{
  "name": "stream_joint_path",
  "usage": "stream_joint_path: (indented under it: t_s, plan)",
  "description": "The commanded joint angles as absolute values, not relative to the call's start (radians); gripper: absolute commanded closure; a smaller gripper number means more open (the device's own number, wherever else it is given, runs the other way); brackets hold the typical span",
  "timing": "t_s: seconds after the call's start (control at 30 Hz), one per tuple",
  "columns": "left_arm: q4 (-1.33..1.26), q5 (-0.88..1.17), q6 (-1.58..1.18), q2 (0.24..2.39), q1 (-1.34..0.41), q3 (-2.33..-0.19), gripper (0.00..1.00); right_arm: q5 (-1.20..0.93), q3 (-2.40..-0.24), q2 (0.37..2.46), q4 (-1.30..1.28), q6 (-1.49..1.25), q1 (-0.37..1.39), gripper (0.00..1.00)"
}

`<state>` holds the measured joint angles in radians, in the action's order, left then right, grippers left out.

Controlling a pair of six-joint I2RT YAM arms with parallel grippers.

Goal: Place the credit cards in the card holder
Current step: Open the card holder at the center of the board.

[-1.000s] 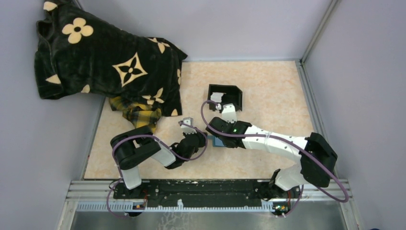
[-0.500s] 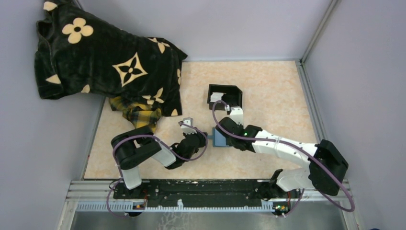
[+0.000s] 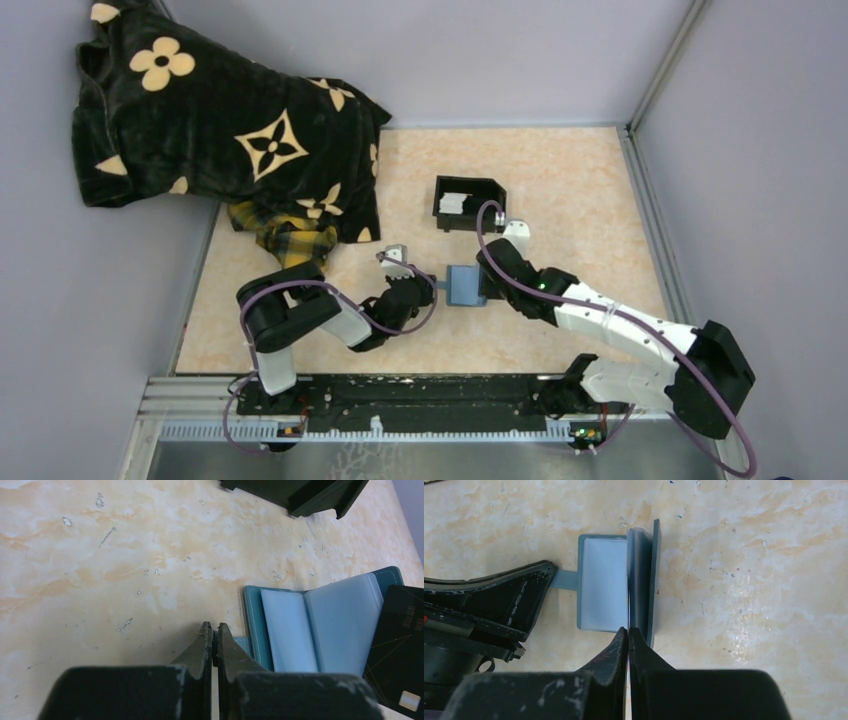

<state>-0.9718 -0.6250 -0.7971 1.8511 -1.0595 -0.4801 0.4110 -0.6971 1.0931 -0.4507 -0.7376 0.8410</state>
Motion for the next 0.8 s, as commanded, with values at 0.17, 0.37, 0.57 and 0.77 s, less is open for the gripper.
stream_joint_path:
  t_s: [0.17,0.37,0.57,0.77]
  plan:
    - [-0.742,-0.598,-0.787,1.907,-1.073,-0.479,1.00,0.337,-0.635,1.129,-0.305,-0.734,0.785,1.00]
    - [-0.735,-0.600,-0.788,1.910,-1.075,-0.483,1.00,0.344,-0.628,1.154,-0.307,-0.708,0.757,1.00]
    - [-0.735,-0.600,-0.793,1.922,-1.078,-0.485,1.00,0.405,-0.625,1.142,-0.355,-0.694,0.744,1.00]
    - [-0.736,-0.604,-0.796,1.924,-1.080,-0.483,1.00,0.468,-0.651,1.119,-0.416,-0.667,0.741,1.00]
